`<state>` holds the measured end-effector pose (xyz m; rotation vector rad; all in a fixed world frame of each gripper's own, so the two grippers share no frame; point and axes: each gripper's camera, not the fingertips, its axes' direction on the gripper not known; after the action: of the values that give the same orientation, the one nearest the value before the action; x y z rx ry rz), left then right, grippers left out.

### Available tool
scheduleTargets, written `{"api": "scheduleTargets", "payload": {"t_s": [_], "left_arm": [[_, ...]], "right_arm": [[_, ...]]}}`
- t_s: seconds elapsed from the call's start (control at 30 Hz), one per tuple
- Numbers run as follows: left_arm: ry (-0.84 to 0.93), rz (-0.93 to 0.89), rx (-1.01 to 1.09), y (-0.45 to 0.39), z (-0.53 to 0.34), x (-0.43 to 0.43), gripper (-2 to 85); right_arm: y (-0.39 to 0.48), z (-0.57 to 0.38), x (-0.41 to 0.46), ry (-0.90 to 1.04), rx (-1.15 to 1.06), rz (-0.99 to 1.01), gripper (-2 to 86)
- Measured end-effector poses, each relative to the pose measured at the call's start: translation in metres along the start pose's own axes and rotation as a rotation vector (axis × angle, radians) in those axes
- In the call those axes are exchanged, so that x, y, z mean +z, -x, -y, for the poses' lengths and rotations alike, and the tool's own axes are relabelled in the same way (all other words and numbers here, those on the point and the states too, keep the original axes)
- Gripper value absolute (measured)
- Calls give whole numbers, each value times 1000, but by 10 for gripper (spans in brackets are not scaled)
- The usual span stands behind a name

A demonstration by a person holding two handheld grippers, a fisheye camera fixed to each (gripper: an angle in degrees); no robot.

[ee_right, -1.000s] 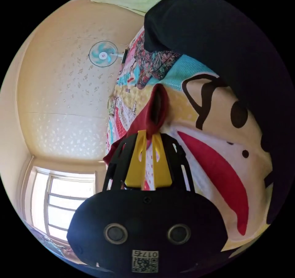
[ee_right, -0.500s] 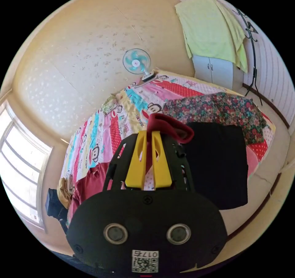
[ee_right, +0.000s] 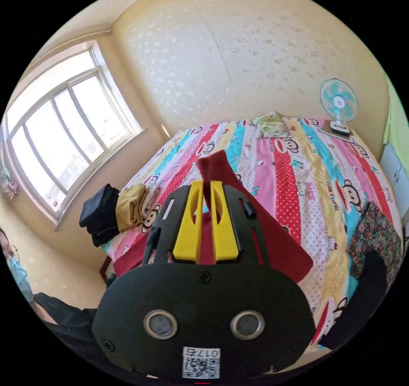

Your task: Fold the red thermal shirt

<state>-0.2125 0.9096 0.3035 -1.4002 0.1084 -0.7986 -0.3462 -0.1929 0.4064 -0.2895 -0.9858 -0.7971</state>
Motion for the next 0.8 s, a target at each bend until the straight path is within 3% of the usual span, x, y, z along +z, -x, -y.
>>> {"api": "scheduleTargets", "payload": {"t_s": [0.1,0.17,0.27,0.5,0.7,0.8], "left_arm": [[-3,-72,-26,19,0,-1,42],[4,-121,-32,31,0,-2,39],[4,-194,-41,50,1,-3,36],[-53,-265,-84,81,3,-14,50],[-154,-255,-207,117,-22,-66,116],[-269,-244,-357,145,-54,-109,162]], "right_arm": [[21,-20,114,205,-57,292,29],[27,-34,163,326,-39,344,24],[36,-36,179,368,-15,276,23],[27,-18,118,467,68,-157,15],[7,-91,154,859,150,-296,8],[14,-96,142,693,217,-293,7]]}}
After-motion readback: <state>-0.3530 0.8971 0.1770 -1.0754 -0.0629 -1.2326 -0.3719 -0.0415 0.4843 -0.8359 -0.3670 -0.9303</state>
